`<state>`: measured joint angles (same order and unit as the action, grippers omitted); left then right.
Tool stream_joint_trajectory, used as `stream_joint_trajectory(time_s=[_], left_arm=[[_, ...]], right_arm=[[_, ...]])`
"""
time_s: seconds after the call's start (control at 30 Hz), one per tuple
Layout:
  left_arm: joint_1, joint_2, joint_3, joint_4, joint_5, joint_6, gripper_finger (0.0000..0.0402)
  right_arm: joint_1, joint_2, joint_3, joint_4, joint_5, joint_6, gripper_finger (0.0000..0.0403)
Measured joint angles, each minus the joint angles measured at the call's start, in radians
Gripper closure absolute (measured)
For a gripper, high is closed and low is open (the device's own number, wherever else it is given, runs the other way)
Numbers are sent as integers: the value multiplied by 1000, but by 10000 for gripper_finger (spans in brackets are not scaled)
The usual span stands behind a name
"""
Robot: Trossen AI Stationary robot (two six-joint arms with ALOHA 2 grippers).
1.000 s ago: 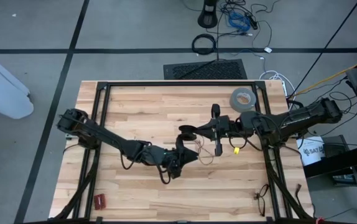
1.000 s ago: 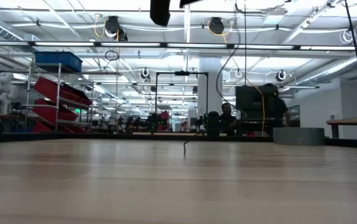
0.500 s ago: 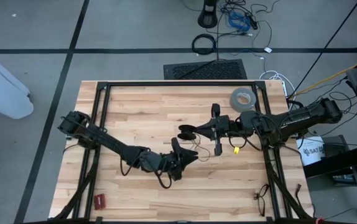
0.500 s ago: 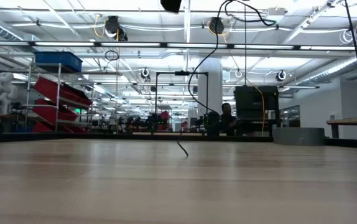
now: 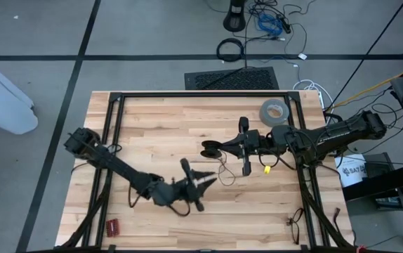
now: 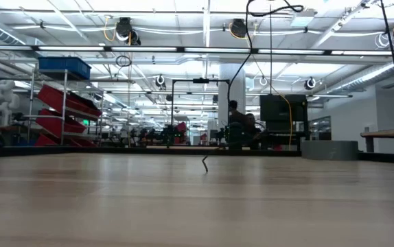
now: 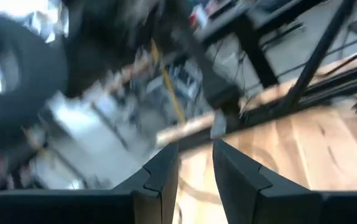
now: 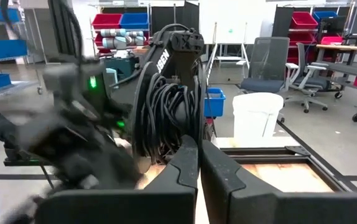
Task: Coil cords
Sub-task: Coil the black wire onto the spool
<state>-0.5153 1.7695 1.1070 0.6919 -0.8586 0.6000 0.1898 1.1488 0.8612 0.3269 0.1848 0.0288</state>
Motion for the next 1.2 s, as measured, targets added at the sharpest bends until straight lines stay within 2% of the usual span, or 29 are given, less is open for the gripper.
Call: stream_joint_trajectory(time_s=[0.1,0.2,0.27,0.37,0.43,0.57,0.7,0.9,1.07,1.2], left_arm=[[25,2,-30,-90,-25,-237,295],[62,2,-70,-101,-33,-463,295],[90,2,-95,-83,-35,-551,295],[118,2,-103,-62,-33,-589,295],[132,2,-102,-50,-32,-578,295],[158,2,-102,10,-13,-419,295],[189,2,-102,75,123,-308,295],[236,1,-102,93,359,-273,294],[252,1,-101,96,391,-217,294],[265,1,-101,106,471,-216,294]], right_arm=[[1,0,0,0,-1,12,403],[8,0,0,0,-1,12,403],[13,-3,0,-1,-2,12,403],[19,-14,0,-1,-4,9,403],[23,-26,0,-8,-6,7,403],[31,-45,0,-29,-9,7,403],[40,-45,0,-35,-11,6,403],[41,-47,0,-33,-12,8,403],[41,-47,0,-33,-31,8,403],[41,-47,0,-32,-33,8,403]])
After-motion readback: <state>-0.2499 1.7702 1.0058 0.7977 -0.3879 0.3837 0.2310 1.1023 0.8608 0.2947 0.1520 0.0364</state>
